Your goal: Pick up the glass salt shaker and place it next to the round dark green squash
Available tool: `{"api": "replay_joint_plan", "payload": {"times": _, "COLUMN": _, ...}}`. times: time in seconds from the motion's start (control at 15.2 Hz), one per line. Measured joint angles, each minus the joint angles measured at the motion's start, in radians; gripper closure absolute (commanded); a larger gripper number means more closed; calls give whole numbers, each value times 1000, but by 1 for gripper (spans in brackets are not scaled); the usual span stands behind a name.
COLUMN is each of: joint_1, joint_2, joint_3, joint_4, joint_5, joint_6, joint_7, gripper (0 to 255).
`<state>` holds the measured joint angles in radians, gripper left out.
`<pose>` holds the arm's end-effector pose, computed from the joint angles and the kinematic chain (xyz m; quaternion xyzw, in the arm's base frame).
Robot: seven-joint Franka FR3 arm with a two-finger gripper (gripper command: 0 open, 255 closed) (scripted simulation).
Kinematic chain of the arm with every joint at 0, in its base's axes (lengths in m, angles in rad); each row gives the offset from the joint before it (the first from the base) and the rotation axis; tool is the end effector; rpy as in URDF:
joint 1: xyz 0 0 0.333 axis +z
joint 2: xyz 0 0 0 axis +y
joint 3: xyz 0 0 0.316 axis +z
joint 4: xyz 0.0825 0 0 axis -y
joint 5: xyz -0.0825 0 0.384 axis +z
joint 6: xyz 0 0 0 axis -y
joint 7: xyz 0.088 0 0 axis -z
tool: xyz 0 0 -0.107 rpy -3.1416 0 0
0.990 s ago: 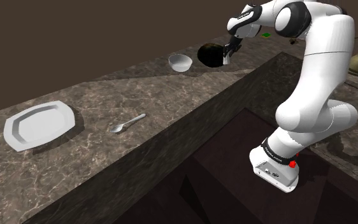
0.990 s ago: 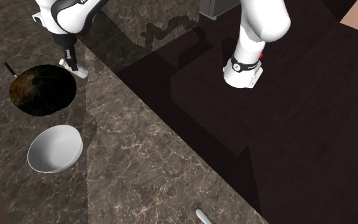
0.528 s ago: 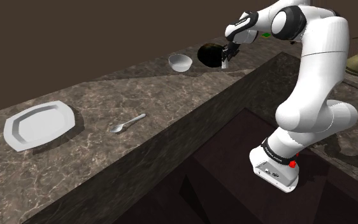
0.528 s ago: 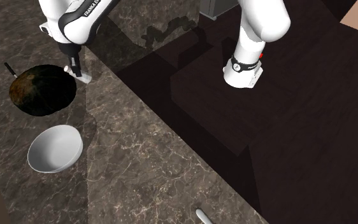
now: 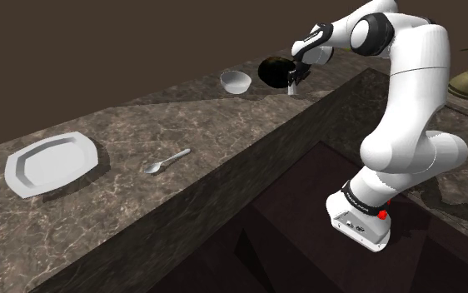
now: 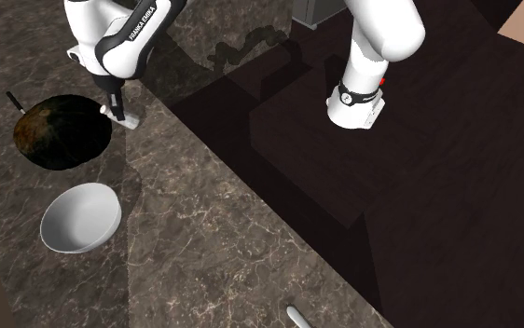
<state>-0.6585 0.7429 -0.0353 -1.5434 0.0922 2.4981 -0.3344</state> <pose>0.5614 -0.4619 0.2344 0.9728 -0.2050 0.1022 0.0347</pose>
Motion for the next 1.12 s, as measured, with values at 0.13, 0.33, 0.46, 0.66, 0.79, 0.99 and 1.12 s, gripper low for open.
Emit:
{"api": "replay_joint_plan", "payload": {"times": 0.13, "joint_1": 0, "joint_2": 1, "joint_3": 0, "joint_4": -1, "joint_5": 0, "joint_6": 2, "joint_7": 0, "gripper": 255}}
{"api": "replay_joint_plan", "payload": {"times": 0.33, "joint_1": 0, "joint_2": 2, "joint_3": 0, "joint_4": -1, "joint_5": 0, "joint_6": 3, "joint_7": -1, "gripper": 255}}
{"api": "replay_joint_plan", "payload": {"times": 0.46, "joint_1": 0, "joint_2": 2, "joint_3": 0, "joint_4": -1, "joint_5": 0, "joint_6": 3, "joint_7": -1, "gripper": 0}}
{"api": "replay_joint_plan", "payload": {"times": 0.66, "joint_1": 0, "joint_2": 2, "joint_3": 0, "joint_4": -1, "joint_5": 0, "joint_6": 3, "joint_7": -1, "gripper": 0}}
{"api": "replay_joint_plan", "payload": {"times": 0.79, "joint_1": 0, "joint_2": 2, "joint_3": 0, "joint_4": -1, "joint_5": 0, "joint_6": 3, "joint_7": -1, "gripper": 0}}
{"api": "replay_joint_plan", "payload": {"times": 0.99, "joint_1": 3, "joint_2": -67, "joint_3": -3, "joint_4": -41, "joint_5": -3, "joint_6": -26, "joint_7": 3, "gripper": 0}}
{"api": "replay_joint_plan", "payload": {"times": 1.12, "joint_1": 2, "joint_2": -95, "joint_3": -4, "joint_4": -48, "joint_5": -4, "joint_6": -46, "joint_7": 2, "gripper": 0}}
